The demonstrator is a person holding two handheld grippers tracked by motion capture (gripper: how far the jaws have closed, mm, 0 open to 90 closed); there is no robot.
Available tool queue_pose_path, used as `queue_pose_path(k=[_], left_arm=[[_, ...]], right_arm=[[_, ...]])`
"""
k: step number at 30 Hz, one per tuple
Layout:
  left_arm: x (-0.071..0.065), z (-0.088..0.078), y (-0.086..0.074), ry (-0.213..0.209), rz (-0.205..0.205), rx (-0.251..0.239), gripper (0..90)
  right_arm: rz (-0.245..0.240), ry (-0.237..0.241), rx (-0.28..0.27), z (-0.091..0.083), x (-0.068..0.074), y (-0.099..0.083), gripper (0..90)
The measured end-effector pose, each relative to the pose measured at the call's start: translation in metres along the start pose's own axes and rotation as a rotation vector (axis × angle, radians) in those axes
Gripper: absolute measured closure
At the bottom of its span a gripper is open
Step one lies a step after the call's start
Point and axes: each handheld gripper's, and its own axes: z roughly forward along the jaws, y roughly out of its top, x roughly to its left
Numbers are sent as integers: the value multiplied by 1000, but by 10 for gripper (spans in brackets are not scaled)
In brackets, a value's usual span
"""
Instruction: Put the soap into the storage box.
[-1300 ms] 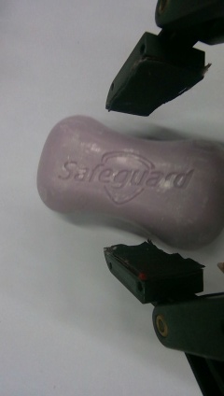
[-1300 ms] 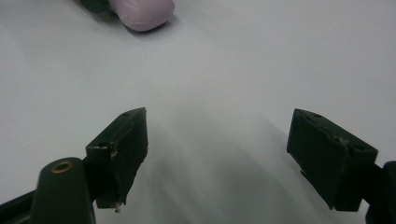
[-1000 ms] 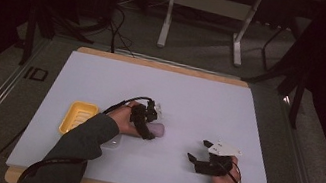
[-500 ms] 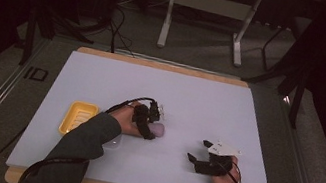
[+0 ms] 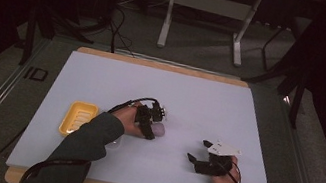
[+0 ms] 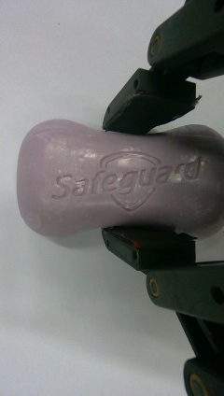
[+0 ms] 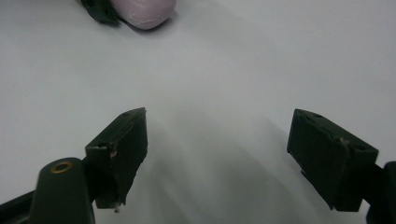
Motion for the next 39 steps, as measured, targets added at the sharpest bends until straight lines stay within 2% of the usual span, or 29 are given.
queue_pose_path(k=[5, 10, 16, 19, 25, 39], left_arm=[[0, 0, 6, 6, 0, 45, 430], [0, 0, 9, 4, -6, 62, 438], [3, 1, 13, -3, -40, 82, 480], [2, 1, 15, 4, -37, 99, 482], [2, 1, 17, 9, -58, 107, 492], [1, 1, 20, 22, -76, 129, 497]], right_arm=[[0, -1, 0, 0, 0, 0, 198], [0, 0, -1, 0, 0, 0, 198], [0, 0, -1, 0, 0, 0, 198], [2, 0, -2, 0, 0, 0, 198], [0, 0, -1, 0, 0, 0, 198], [2, 0, -3, 0, 0, 0, 198]])
